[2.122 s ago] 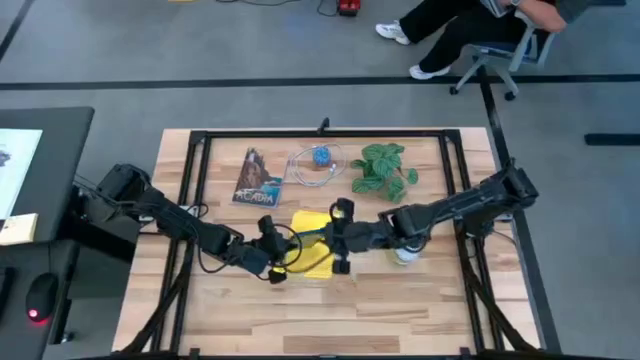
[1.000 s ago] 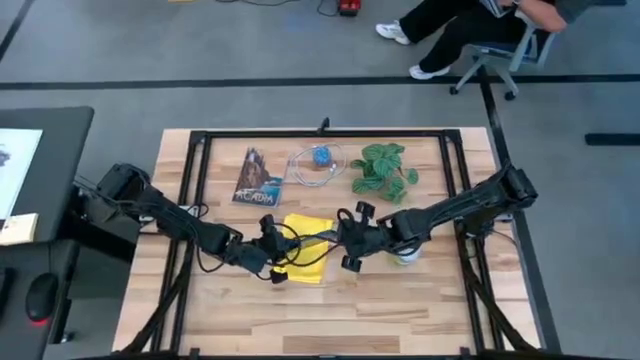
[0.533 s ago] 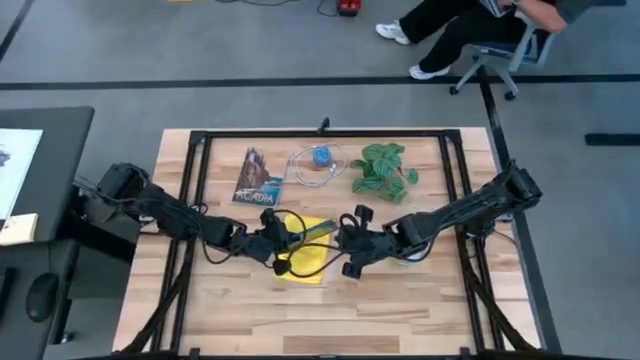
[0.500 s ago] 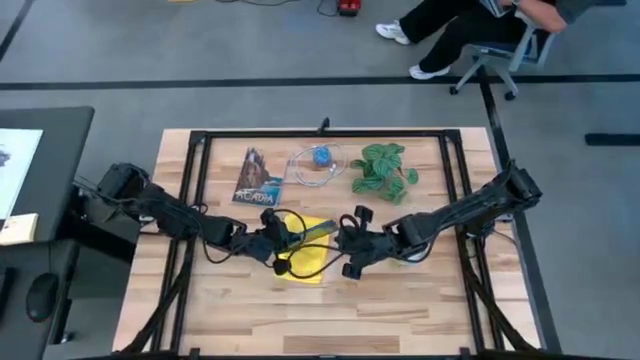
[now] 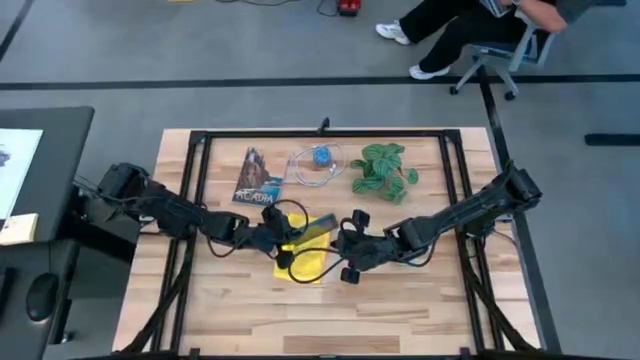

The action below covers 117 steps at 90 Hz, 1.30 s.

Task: Clean tablet
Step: Wipe the front of the tablet using microfiber towel

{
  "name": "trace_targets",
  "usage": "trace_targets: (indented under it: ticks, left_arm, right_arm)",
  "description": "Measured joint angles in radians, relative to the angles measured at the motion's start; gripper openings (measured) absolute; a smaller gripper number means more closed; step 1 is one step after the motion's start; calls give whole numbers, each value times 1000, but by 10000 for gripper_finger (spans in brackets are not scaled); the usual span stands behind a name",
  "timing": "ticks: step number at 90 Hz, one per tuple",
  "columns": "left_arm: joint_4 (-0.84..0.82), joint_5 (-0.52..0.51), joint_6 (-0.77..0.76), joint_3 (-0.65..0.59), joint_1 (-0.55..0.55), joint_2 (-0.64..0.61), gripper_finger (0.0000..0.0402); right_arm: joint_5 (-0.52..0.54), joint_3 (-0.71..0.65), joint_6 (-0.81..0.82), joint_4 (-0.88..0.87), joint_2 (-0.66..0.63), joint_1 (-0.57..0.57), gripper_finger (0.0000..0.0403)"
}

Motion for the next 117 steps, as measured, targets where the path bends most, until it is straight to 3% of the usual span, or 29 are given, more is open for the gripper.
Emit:
trace_targets:
  ticks: [29,42,58,93,117]
  left_arm:
    - [-69,-35,69,76,-23,-2,9]
    - [-283,-93,77,197,-53,-5,9]
    - [-538,-98,-83,304,-69,-5,9]
    - [-544,-77,-160,257,-75,82,9]
    - [-633,-171,-45,340,-130,101,9]
  right_arm:
    - [-1,0,-5,15,0,22,0]
    - [-1,0,-5,15,0,29,0]
    - [-1,0,-6,15,0,31,0]
    - [-1,0,-8,13,0,30,0]
    - [-1,0,-8,12,0,30,0]
